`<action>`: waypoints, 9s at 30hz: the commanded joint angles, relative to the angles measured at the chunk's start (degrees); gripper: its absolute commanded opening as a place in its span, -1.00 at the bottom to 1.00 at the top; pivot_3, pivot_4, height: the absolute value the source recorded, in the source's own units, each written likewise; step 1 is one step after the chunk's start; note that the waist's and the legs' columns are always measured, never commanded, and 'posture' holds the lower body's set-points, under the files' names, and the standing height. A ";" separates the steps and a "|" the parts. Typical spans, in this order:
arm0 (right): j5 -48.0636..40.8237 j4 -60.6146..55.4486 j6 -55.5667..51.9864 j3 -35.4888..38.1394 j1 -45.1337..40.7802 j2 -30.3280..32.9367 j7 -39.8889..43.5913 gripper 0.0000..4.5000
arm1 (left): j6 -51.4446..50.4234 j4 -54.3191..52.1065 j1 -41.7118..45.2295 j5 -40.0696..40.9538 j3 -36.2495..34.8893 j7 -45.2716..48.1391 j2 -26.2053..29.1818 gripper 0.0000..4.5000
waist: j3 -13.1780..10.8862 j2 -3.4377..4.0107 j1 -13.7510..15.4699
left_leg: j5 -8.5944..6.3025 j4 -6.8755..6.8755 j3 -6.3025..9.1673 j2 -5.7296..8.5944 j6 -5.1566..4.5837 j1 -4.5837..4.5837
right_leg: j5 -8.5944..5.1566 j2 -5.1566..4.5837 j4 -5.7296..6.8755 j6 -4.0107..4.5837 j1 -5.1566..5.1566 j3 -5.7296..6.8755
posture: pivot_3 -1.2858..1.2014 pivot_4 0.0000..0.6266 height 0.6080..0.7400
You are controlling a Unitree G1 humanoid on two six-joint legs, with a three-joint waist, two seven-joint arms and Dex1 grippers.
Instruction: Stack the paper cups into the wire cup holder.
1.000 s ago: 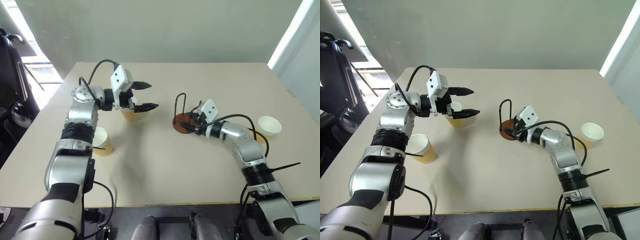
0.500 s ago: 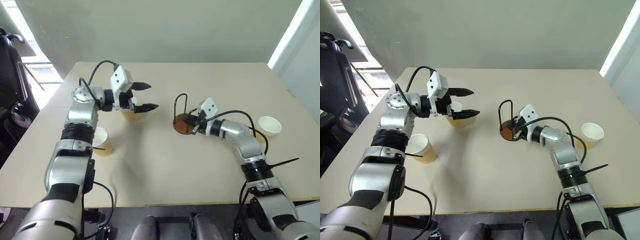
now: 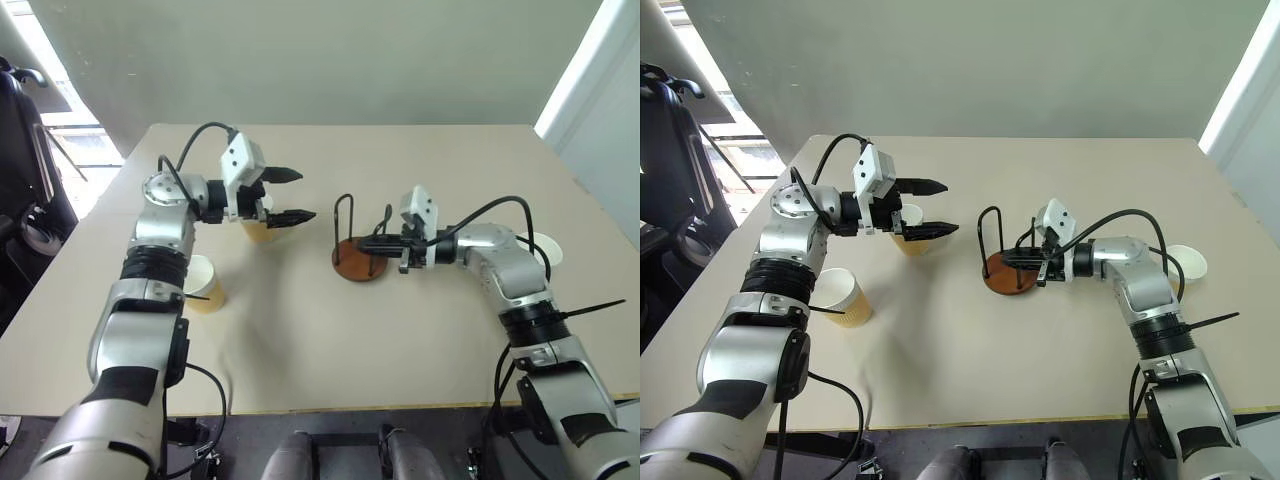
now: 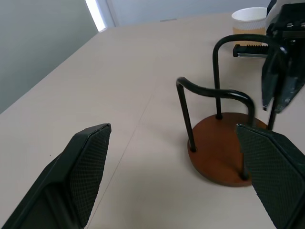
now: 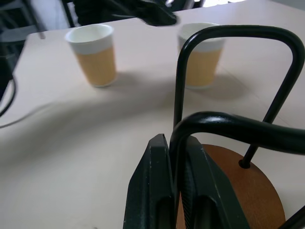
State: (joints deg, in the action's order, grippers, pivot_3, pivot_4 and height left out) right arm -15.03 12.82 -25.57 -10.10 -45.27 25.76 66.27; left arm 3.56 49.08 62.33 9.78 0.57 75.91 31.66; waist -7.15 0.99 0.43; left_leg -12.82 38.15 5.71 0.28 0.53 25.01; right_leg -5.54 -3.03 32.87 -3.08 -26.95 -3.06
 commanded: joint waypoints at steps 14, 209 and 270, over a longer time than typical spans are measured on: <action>-0.18 -4.55 2.18 -4.07 0.97 0.10 6.11 -0.99 | -0.69 -2.52 0.66 0.45 -0.72 0.40 1.66 1.00 | 0.00 0.00 -0.03 | 0.00 0.01 0.00 0.00 0.00 0.00 | -0.02 0.00 0.04 0.04 -0.02 0.00 | 0.03 -0.52 1.00; -15.19 -9.70 10.05 8.27 -0.22 31.62 26.23 -0.52 | 13.16 4.07 43.55 17.26 61.21 16.59 4.85 -0.96 | 0.01 0.06 0.40 | -0.56 0.83 -0.48 0.00 -0.55 0.21 | -0.53 0.23 0.14 -0.42 0.24 -0.04 | 0.03 -0.52 1.00; -9.27 2.86 24.52 9.47 -1.73 27.71 26.20 -0.52 | 33.90 9.62 39.54 11.37 72.59 16.59 0.19 0.19 | 0.00 0.07 0.61 | -0.69 0.94 -0.29 0.10 -0.57 -0.03 | -0.63 -0.07 -0.06 -0.66 0.76 -0.13 | 0.03 -0.52 1.00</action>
State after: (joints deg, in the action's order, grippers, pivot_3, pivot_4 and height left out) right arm -24.44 17.37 -2.07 -3.00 -46.38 52.70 92.27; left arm 36.15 57.49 101.25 21.92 75.73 90.58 32.23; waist -7.15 1.07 1.03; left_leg -13.51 39.09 5.41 0.38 -0.04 24.97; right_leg -6.17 -3.10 32.81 -3.73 -26.20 -3.19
